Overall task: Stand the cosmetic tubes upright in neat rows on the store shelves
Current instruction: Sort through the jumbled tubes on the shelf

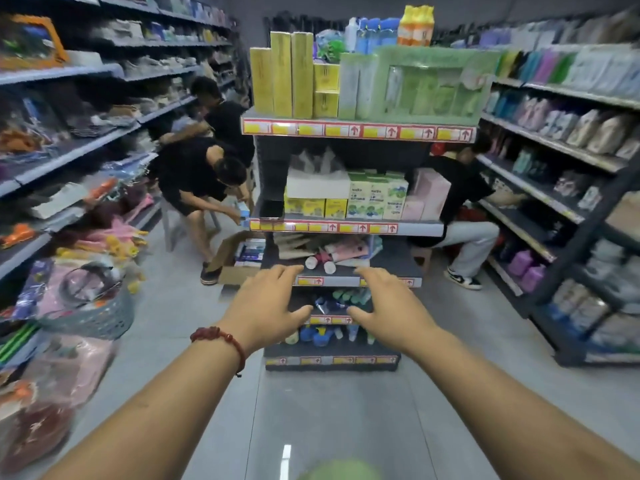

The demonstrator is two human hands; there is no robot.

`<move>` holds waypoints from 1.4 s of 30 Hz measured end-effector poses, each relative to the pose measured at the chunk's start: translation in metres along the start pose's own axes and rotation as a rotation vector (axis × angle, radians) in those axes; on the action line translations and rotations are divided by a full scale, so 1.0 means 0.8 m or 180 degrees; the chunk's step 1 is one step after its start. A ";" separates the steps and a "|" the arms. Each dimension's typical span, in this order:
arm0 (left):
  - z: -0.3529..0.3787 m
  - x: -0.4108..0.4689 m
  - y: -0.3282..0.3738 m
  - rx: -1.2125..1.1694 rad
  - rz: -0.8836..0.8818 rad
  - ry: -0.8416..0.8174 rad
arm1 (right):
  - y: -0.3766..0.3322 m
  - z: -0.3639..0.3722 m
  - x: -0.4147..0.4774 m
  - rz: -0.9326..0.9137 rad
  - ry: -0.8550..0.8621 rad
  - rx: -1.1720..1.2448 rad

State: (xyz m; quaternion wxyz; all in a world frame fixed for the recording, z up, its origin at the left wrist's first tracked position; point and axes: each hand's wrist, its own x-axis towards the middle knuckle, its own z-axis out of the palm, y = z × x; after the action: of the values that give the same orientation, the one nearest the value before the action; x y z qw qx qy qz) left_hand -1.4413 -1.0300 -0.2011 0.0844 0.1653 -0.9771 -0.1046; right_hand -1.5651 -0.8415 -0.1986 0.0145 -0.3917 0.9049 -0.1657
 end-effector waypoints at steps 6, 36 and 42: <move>0.053 0.105 -0.020 0.0036 0.0015 -0.0094 | 0.050 0.041 0.106 -0.0030 -0.0242 0.0094; 0.411 0.453 -0.176 -0.0279 -0.0087 -0.1405 | 0.285 0.361 0.455 -0.0408 -0.1250 0.0047; 0.577 0.469 -0.206 0.0112 0.0301 -0.1672 | 0.351 0.509 0.460 -0.0767 -0.1181 -0.0005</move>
State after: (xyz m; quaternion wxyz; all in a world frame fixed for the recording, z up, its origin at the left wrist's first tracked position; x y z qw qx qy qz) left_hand -1.8327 -1.2288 -0.6356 -0.1702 0.0881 -0.9738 -0.1227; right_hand -1.9544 -1.0428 -0.6328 0.1604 -0.5208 0.8336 -0.0906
